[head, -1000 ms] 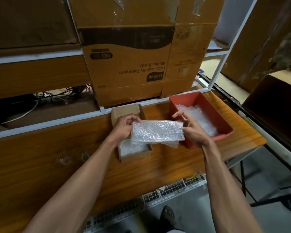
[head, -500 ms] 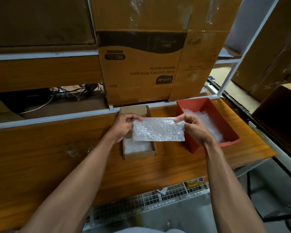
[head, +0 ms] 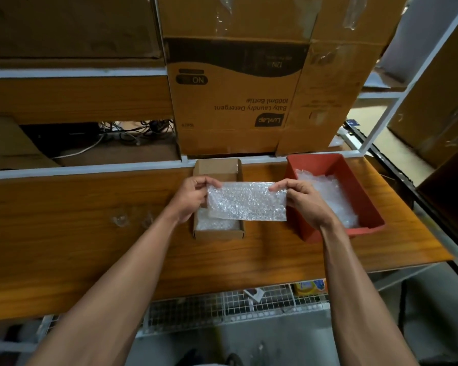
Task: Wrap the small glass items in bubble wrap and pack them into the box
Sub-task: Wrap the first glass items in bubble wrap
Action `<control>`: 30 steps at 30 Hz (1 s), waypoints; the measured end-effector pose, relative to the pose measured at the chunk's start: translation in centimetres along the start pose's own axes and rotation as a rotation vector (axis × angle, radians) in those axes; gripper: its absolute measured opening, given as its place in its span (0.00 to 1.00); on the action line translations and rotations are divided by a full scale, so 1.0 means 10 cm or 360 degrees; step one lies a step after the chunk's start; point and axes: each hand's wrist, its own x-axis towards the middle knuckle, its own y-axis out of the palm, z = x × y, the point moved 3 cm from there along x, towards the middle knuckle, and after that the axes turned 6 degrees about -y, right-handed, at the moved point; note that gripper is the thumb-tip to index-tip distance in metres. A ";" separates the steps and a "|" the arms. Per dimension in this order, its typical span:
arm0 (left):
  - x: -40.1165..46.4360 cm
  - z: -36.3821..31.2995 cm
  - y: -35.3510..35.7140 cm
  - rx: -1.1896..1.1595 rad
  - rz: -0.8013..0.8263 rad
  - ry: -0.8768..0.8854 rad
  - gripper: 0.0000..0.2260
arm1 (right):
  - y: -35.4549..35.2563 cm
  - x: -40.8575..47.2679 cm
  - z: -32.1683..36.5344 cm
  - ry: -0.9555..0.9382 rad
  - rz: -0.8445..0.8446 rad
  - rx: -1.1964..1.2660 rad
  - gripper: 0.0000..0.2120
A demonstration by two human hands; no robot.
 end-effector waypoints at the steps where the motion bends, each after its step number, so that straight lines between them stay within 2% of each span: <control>1: -0.03 0.01 0.01 0.0000 -0.0010 -0.0003 0.13 | 0.01 -0.01 -0.01 0.0016 0.0006 0.0004 0.23; 8: -0.21 0.09 0.01 0.0028 -0.0110 0.0025 0.14 | 0.08 -0.05 -0.08 0.0047 0.0023 -0.0021 0.21; 10: -0.23 0.11 -0.01 0.0032 -0.0115 0.0020 0.15 | 0.11 -0.05 -0.05 0.0010 0.0020 -0.0020 0.16; 12: -0.23 0.11 -0.03 0.0044 -0.0092 0.0008 0.15 | 0.14 -0.06 -0.02 -0.0050 0.0014 -0.0090 0.06; 13: -0.22 0.11 -0.05 0.0043 -0.0081 0.0001 0.15 | 0.16 -0.06 -0.01 -0.0073 0.0018 -0.0109 0.05; 18: -0.28 0.01 -0.19 0.0104 -0.0082 -0.0039 0.16 | 0.26 0.01 0.05 -0.0122 -0.0001 -0.0134 0.15; 20: -0.33 -0.04 -0.27 0.0210 -0.0070 -0.0018 0.14 | 0.37 0.08 0.10 -0.0120 0.0060 -0.0164 0.18; 22: -0.38 -0.08 -0.31 0.0366 0.0050 0.0033 0.14 | 0.54 0.15 0.16 -0.0128 0.0168 -0.0189 0.20; 25: -0.45 -0.11 -0.30 0.0672 0.0342 0.0068 0.19 | 0.87 0.25 0.29 -0.0142 0.0337 -0.0203 0.22; 27: -0.48 -0.12 -0.31 0.0690 0.0449 0.0060 0.16 | 1.03 0.29 0.33 -0.0131 0.0362 -0.0170 0.21; 30: -0.49 -0.11 -0.49 0.0673 0.0320 0.0100 0.09 | 1.12 0.29 0.37 -0.0092 0.0246 -0.0093 0.16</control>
